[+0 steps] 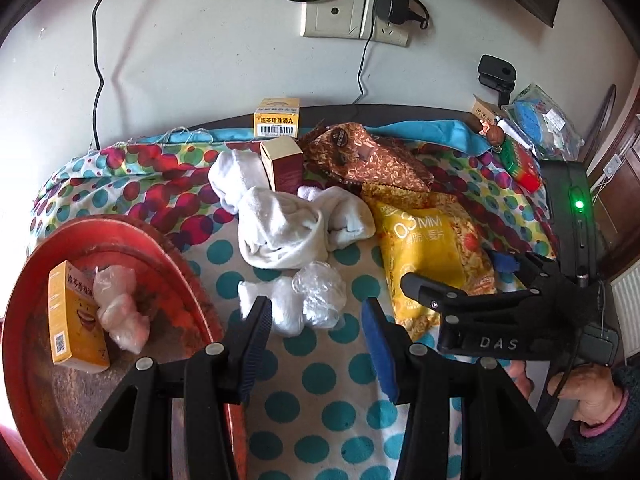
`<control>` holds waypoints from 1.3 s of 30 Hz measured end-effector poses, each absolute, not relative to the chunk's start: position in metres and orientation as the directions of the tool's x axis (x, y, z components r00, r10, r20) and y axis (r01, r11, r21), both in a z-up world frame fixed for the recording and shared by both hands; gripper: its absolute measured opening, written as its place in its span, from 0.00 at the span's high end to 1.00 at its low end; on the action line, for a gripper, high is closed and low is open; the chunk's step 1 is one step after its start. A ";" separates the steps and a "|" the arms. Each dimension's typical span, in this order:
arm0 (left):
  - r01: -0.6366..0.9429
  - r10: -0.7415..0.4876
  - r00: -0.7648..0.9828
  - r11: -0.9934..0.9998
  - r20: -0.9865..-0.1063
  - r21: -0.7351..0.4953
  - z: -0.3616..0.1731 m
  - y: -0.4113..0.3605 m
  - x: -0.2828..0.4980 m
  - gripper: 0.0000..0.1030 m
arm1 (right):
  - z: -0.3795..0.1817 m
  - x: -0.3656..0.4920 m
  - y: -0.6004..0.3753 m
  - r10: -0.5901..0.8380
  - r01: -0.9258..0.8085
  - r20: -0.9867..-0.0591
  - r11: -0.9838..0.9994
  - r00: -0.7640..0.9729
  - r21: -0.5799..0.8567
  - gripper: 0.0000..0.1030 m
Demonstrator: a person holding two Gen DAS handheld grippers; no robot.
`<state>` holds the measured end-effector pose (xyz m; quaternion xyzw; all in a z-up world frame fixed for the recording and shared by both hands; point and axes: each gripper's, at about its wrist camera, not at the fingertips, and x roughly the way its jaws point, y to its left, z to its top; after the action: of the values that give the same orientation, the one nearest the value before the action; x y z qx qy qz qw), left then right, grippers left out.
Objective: Organize objects
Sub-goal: 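Grasp the clear plastic bag with the left gripper while the right gripper grasps the yellow snack bag, then carry the plastic bag with the left gripper into the red tray and release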
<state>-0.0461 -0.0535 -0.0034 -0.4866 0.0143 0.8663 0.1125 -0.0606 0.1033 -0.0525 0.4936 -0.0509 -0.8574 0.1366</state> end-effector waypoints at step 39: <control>-0.202 0.227 -0.393 -0.967 -0.891 -0.157 -0.048 -0.051 -0.059 0.69 | -0.048 -0.055 0.102 -0.314 0.225 -0.816 -0.947 -0.486 0.231 0.07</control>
<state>-0.0591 -0.0512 -0.0477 -0.5358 -0.0114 0.8344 0.1286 -0.0549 0.1019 -0.0484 0.4824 -0.0464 -0.8606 0.1566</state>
